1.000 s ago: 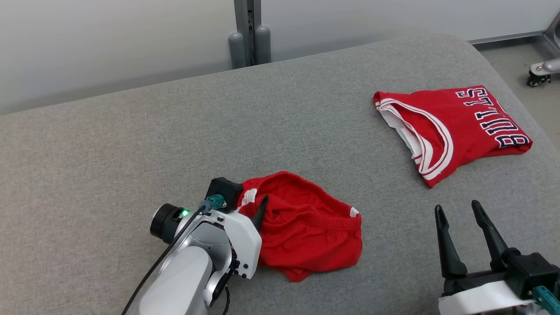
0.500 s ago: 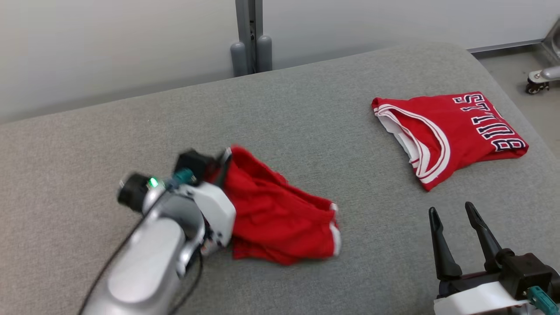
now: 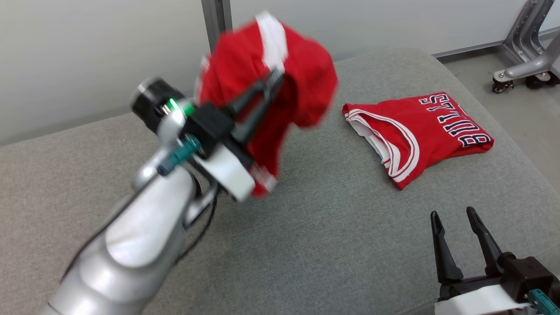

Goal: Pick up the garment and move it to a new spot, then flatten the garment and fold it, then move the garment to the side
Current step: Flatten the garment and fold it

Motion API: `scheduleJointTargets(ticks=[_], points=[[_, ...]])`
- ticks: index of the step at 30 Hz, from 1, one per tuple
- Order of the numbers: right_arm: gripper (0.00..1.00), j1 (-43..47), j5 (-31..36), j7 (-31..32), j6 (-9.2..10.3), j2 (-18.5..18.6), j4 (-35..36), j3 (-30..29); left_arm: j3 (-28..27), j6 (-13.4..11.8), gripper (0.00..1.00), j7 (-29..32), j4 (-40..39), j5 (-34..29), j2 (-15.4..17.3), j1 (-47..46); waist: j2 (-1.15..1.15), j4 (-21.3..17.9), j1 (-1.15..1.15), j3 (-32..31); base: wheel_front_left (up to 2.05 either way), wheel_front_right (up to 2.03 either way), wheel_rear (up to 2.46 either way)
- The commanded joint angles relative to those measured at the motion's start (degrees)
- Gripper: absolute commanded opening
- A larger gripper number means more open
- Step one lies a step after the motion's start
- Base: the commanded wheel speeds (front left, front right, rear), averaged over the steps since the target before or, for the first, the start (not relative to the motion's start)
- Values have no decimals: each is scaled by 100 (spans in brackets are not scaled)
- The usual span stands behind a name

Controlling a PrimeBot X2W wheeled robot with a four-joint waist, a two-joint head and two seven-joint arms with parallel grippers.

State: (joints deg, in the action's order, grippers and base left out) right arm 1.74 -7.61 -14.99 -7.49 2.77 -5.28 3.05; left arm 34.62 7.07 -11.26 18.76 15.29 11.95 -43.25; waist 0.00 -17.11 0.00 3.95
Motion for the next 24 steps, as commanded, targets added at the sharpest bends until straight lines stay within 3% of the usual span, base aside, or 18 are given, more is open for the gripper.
scheduleJointTargets(ticks=[1, 6, 13, 20, 23, 24], points=[[100, 10, -52, -27, -1, 25, 2, -13, 297, 35, 0, -141, 39, 80, 108, 300, 0, -17, 0, 27, 0, 0, 0], [100, -36, -96, -27, -1, 24, -12, -48, 1530, 37, 0, -385, 5, 475, 285, 901, 0, 32, 0, 166, 0, 0, 0], [100, -71, -18, -27, -1, 24, 2, -213, 2736, 38, 0, -395, -787, 754, 633, 1613, 0, 383, 0, 348, 0, 0, 0], [100, -37, -25, -27, -1, 26, -27, -264, 3224, 39, 0, -395, -665, 741, 1438, 1824, 0, 799, 0, 362, 0, 0, 0], [100, -26, -43, -27, -1, 25, -43, -238, 3280, 39, 0, -390, -482, 783, 1596, 1856, 0, 897, 0, 348, 0, 0, 0], [100, -33, -42, -27, -1, 26, -48, -223, 3313, 39, 26, -390, -331, 805, 1679, 1870, 0, 937, 0, 342, 0, 0, 0]])
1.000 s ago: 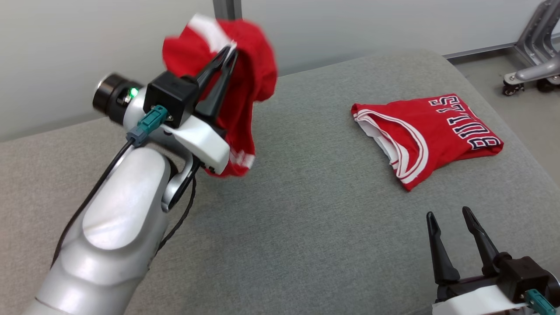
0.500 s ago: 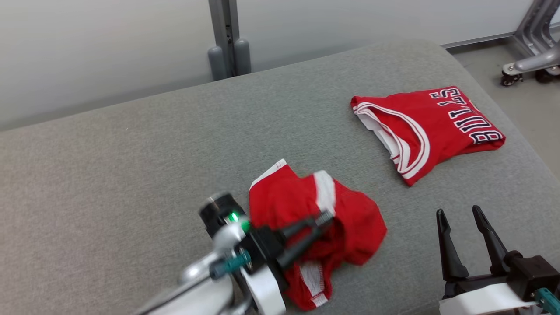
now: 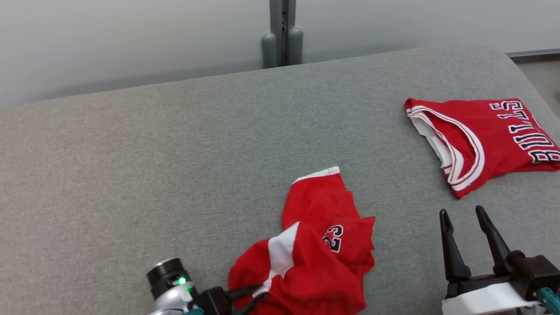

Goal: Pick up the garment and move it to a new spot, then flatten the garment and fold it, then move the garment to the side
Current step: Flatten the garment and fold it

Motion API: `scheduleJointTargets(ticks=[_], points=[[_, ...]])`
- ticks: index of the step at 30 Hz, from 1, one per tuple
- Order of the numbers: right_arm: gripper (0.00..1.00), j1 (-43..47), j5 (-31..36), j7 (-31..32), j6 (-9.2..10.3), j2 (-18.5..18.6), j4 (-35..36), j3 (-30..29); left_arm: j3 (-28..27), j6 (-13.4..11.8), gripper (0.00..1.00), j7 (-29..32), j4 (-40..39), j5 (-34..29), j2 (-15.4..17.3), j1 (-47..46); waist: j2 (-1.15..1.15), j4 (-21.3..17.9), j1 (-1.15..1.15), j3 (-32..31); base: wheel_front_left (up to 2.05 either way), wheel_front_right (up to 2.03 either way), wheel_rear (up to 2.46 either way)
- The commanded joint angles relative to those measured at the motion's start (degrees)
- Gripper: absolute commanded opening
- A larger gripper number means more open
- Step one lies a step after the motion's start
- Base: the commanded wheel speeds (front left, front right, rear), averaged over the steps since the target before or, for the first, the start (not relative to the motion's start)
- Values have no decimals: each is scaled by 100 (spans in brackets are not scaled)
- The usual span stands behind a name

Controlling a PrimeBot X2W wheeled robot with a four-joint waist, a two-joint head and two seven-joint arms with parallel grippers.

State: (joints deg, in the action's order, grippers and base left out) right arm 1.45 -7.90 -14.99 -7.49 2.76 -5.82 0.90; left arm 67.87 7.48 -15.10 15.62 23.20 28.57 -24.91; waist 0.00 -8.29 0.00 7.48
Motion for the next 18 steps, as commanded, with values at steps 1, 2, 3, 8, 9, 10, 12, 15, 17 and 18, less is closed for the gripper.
scheduleJointTargets(ticks=[1, 2, 3, 8, 9, 10, 12, 15, 17, 18], points=[[100, -7, -12, -27, -1, 27, -2, -1, -9, -1, 38, -7, 85, 58, 51, 43, 0, 94, 0, -18, 0, 0, 0], [100, -9, -16, -27, -1, 27, -4, -1, -125, -2, 67, -7, 194, 105, 64, 44, 0, 130, 0, -24, 0, 0, 0], [100, -8, -17, -27, -1, 28, -8, -6, -213, -2, 97, -7, 298, 134, 81, 68, 0, 166, 0, -37, 0, 0, 0], [100, 51, 10, -27, -1, 27, -1, -35, -1309, -207, 100, -7, 300, 397, 8, 438, 0, 272, 0, -99, 0, 0, 0], [100, 61, 17, -27, -1, 27, 0, -35, -1582, -286, 100, -7, 214, 458, -16, 557, 0, 276, 0, -114, 0, 0, 0], [100, 80, 20, -27, -1, 27, 9, -36, -1840, -372, 100, -8, 96, 538, -63, 707, 0, 279, 0, -128, 0, 0, 0], [100, 128, 31, -27, -1, 27, 28, -61, -2271, -490, 100, -7, -179, 646, -154, 1076, 0, 292, 0, -151, 0, 0, 0], [100, 187, 49, -27, -1, 27, 48, -95, -2762, -619, 100, -6, -606, 730, -319, 1601, 0, 343, 0, -175, 0, 0, 0], [100, 236, 63, -27, -1, 27, 35, -91, -2998, -731, 100, -7, -771, 883, -463, 1961, 0, 361, 0, -216, 0, 0, 0], [100, 242, 74, -27, -1, 27, 21, -81, -3096, -764, 100, -6, -842, 1027, -551, 2153, 0, 362, 0, -242, 0, 0, 0]])
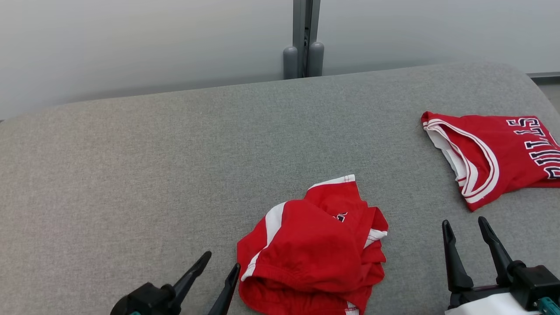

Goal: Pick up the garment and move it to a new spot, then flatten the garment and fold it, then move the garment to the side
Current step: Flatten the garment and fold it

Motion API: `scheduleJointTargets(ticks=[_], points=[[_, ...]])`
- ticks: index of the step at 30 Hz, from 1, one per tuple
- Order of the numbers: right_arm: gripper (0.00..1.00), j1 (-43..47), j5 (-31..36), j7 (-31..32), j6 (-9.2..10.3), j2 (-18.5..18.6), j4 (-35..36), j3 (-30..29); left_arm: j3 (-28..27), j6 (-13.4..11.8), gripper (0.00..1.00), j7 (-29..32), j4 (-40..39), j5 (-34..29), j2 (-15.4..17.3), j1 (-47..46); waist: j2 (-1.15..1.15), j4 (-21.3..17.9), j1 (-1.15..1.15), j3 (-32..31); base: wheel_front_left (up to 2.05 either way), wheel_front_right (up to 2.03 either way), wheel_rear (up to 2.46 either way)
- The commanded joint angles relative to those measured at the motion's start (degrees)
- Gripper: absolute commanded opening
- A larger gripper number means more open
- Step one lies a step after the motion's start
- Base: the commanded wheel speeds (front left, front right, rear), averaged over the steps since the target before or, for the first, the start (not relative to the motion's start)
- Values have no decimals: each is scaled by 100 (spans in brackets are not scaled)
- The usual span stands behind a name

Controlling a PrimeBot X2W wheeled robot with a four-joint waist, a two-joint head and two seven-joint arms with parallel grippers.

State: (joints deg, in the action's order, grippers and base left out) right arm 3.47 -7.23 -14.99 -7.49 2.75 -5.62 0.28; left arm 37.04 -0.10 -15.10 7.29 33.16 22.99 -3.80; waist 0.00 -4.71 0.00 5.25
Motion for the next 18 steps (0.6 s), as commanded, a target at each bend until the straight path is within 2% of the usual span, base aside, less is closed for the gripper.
scheduleJointTargets(ticks=[1, 7, 10, 13, 15, 18], points=[[100, 41, 16, -27, -1, 27, -5, -7, -104, -39, 100, -8, -128, 131, -60, 175, 0, 2, 0, -50, 0, 0, 0], [100, 109, 96, -27, -1, 27, 56, -26, -581, -318, 100, 96, -711, 1048, -449, 864, 0, 86, 0, -152, 0, 0, 0], [100, 79, 122, -27, -1, 26, 42, 29, -543, -393, 100, 551, -615, 1421, -592, 794, 0, 142, 0, -129, 0, 0, 0], [100, -11, 120, -27, -1, 28, 37, 91, -626, -554, 100, 943, -446, 1938, -983, 633, 0, 151, 0, -73, 0, 0, 0], [100, -101, 96, -27, -1, 27, 35, 169, -735, -721, 100, 1408, -329, 2565, -1307, 618, 0, 81, 0, -5, 0, 0, 0], [100, -126, 57, -27, -1, 29, 55, 184, -886, -832, 100, 1692, -333, 2985, -1430, 617, 0, -8, 0, 77, 0, 0, 0]])
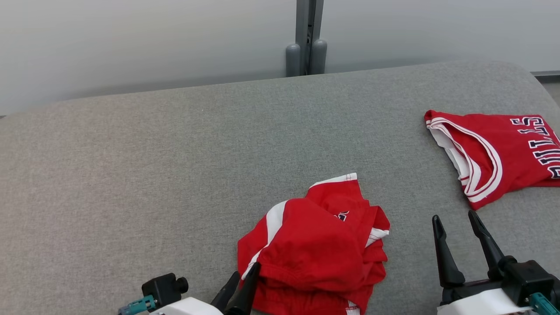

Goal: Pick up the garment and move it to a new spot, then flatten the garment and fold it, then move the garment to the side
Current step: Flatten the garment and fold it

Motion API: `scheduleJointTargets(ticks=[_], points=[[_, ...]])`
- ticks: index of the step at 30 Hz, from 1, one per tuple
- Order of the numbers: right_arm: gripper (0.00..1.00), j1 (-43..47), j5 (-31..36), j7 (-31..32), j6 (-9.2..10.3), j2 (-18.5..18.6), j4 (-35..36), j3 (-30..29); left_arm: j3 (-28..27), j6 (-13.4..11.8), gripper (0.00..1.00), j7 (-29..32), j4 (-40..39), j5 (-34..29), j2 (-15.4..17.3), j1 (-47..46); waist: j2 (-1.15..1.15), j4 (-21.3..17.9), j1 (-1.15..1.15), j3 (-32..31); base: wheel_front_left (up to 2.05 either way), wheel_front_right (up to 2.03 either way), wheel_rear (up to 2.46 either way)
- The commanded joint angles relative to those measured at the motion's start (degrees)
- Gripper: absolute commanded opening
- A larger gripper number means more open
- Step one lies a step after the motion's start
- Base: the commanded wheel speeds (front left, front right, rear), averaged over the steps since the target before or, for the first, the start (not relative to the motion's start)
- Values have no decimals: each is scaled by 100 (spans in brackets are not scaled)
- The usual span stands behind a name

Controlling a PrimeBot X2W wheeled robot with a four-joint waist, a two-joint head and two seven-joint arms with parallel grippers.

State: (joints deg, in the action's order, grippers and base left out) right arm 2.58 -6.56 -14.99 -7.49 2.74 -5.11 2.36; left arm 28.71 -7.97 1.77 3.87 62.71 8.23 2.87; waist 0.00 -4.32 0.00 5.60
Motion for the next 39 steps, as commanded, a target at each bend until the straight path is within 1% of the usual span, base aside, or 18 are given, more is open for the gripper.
scheduleJointTargets(ticks=[1, 4, 8, 9, 10, 11, 14, 17, 18, 21, 24, 26, 29, 33, 35, 38, 39], points=[[100, -34, -19, -27, -1, 29, -1, -23, -91, -89, 100, 52, 39, 60, 53, -55, 0, -78, 0, 70, 0, 0, 0], [100, 0, -46, -27, -1, 29, -19, -59, -128, -160, 100, 98, 136, 76, 77, -114, 0, -154, 0, 121, 0, 0, 0], [100, 3, -64, -27, -1, 28, -29, -68, -27, -99, 100, 210, 232, 71, 97, -140, 0, -230, 0, 159, 0, 0, 0], [100, -7, -66, -27, -1, 29, -26, -74, 16, -56, 75, 227, 241, 54, 99, -145, 0, -254, 0, 175, 0, 0, 0], [100, -28, -72, -27, -1, 29, -24, -86, 40, -35, 44, 241, 261, 57, 80, -164, 0, -271, 0, 190, 0, 0, 0], [100, -68, -71, -27, -1, 29, -20, -103, 117, 37, 0, 272, 321, 9, 89, -218, 0, -305, 0, 211, 0, 0, 0], [100, -101, -90, -27, -1, 29, -30, -118, 269, 190, 0, 329, 399, -98, 131, -312, 0, -352, 0, 224, 0, 0, 0], [100, -133, -109, -27, -1, 29, -44, -134, 306, 265, 0, 271, 467, -237, 215, -448, 0, -407, 0, 225, 0, 0, 0], [100, -149, -116, -27, -1, 29, -49, -139, 269, 262, 0, 221, 471, -286, 241, -509, 0, -428, 0, 218, 0, 0, 0], [100, -171, -148, -26, -1, 29, -57, -152, 141, 146, 0, -31, 483, -641, 461, -813, 0, -490, 0, 189, 0, 0, 0], [100, -176, -175, -27, -1, 29, -84, -119, -1, 86, 0, -246, 488, -957, 632, -1243, 0, -568, 0, 142, 0, 0, 0], [100, -189, -204, -27, -1, 29, -92, -106, -74, 77, 0, -336, 497, -1169, 754, -1634, 0, -627, 0, 125, 0, 0, 0], [100, -207, -228, -27, -1, 29, -100, -89, -148, 137, 0, -412, 561, -1395, 841, -2290, 0, -731, 0, 103, 0, 0, 0], [100, -229, -227, -27, -1, 29, -113, -67, -117, 332, 0, -487, 765, -1651, 780, -3248, 0, -892, 0, 86, 0, 0, 0], [100, -234, -223, -27, -1, 29, -112, -71, -47, 486, 0, -579, 873, -1766, 689, -3659, 0, -973, 0, 81, 0, 0, 0], [100, -221, -212, -27, -1, 29, -104, -94, 141, 824, 0, -787, 1027, -1975, 547, -4194, 0, -1048, 0, 85, 0, 0, 0], [100, -214, -210, -27, -1, 28, -103, -99, 262, 971, 0, -840, 1065, -2064, 503, -4312, 0, -1058, 0, 90, 0, 0, 0]])
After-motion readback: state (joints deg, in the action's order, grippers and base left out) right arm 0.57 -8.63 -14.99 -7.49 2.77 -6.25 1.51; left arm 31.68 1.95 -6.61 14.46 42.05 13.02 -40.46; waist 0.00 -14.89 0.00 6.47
